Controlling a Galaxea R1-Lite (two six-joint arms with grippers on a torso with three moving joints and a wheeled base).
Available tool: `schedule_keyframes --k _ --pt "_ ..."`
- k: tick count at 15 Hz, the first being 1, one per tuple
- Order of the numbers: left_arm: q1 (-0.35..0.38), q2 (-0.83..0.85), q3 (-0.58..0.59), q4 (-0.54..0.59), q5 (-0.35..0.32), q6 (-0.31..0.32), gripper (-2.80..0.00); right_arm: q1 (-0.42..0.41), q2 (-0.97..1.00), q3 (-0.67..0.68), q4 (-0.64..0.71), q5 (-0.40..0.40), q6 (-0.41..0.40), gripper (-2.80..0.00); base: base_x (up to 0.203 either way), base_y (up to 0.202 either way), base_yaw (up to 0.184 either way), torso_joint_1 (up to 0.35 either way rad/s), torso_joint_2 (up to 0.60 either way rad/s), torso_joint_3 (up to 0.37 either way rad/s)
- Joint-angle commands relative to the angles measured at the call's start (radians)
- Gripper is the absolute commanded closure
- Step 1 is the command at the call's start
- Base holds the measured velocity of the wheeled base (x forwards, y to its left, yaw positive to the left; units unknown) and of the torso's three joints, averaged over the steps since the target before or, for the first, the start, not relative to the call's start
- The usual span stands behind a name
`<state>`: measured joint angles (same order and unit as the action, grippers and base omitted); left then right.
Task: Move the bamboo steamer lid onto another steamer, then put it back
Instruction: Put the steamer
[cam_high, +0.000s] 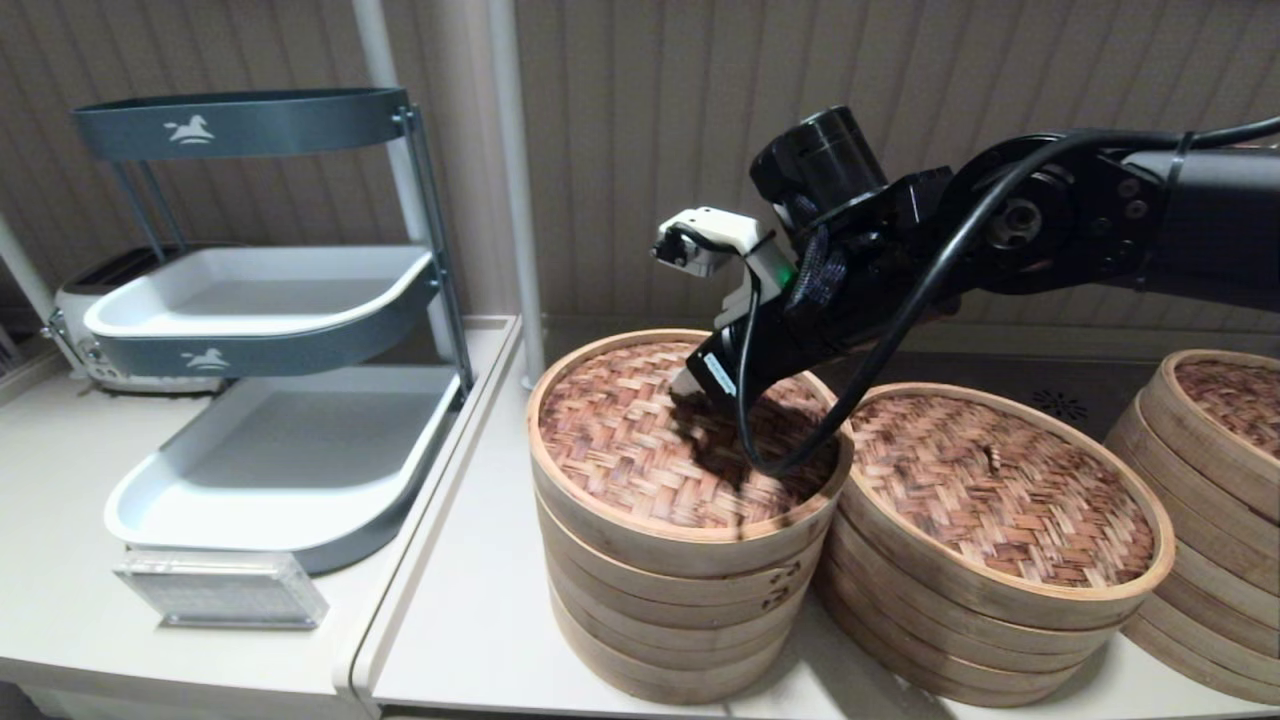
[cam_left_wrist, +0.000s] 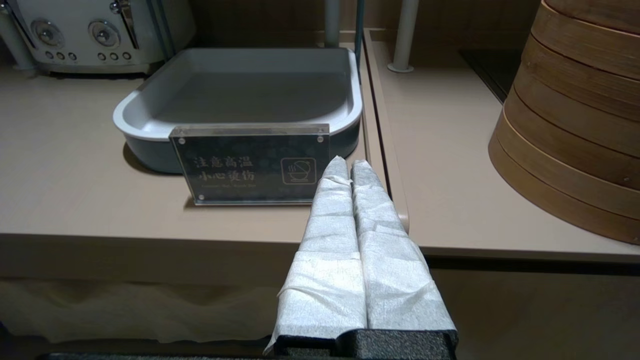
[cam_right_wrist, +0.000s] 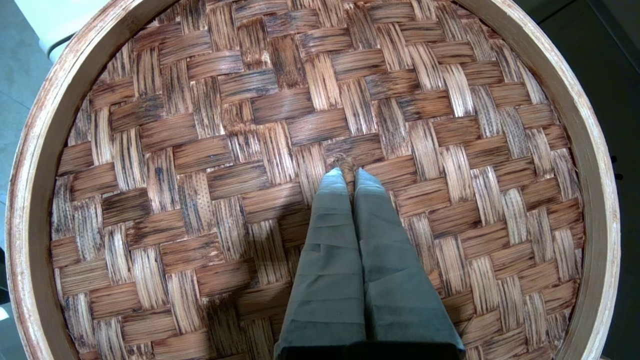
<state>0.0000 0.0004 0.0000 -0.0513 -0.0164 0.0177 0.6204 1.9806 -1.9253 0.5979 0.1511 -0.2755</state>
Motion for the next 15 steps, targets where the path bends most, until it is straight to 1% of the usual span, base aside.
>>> schedule_keyframes --k 1,5,6,12,15 --pt "0.000 0.000 0.028 -0.001 0.000 -0.001 0.00 0.004 0.000 0.000 0.007 -0.001 -0.002 0.00 0.000 0.000 0.000 0.000 0.00 0.000" --pt "0.000 0.000 0.028 -0.001 0.000 0.001 0.00 0.007 0.000 0.002 0.026 -0.002 -0.005 0.00 0.000 0.000 0.000 0.000 0.00 0.000" --pt "0.000 0.000 0.028 -0.001 0.000 0.000 0.00 0.007 0.000 0.002 0.026 -0.002 -0.014 -2.80 0.000 0.000 0.000 0.000 0.00 0.000" --pt "0.000 0.000 0.028 -0.001 0.000 0.001 0.00 0.005 -0.008 0.000 0.022 -0.001 -0.016 -2.80 0.000 0.000 0.000 0.000 0.00 0.000" --pt "0.000 0.000 0.028 -0.001 0.000 0.001 0.00 -0.004 -0.073 0.005 0.023 0.001 -0.008 -2.80 0.000 0.000 0.000 0.000 0.00 0.000"
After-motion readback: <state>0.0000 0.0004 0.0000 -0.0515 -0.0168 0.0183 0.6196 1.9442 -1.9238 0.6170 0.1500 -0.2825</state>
